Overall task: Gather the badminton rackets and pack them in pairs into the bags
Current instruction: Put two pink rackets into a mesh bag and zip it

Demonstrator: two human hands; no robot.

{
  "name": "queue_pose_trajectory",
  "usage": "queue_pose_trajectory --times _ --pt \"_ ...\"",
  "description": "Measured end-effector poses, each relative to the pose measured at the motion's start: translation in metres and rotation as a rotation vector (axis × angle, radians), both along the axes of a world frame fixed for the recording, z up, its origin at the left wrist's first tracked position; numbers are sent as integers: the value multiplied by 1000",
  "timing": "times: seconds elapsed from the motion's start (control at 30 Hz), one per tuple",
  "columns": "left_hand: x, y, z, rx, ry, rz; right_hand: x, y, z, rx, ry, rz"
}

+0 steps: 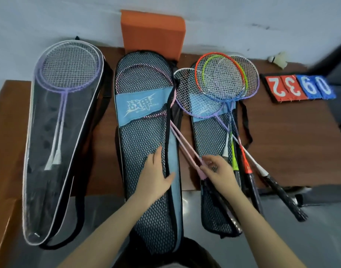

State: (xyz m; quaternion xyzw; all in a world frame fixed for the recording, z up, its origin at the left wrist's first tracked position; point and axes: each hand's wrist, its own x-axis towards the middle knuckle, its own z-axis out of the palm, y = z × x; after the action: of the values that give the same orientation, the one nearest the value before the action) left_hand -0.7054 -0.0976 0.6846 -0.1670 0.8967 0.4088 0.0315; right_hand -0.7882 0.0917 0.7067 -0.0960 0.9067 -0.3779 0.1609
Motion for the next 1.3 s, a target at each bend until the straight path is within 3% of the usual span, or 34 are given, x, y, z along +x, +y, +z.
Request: queue_pose_trajectory --times 0.17,0.37,0.9,1.13,1.3 --pt "25 23 -7 -15 -34 -20 27 44 -2 50 -69 38" --pt "46 50 -17 -116 -113 -32 44 72 -12 310 -18 222" --pt "56 71 14 303 82 425 55 72 3 -238 -234 103" --pt "59 79 34 394 28 391 83 44 15 -437 -329 52" --pt "57 73 44 625 65 405 85 27 11 -463 -341 61"
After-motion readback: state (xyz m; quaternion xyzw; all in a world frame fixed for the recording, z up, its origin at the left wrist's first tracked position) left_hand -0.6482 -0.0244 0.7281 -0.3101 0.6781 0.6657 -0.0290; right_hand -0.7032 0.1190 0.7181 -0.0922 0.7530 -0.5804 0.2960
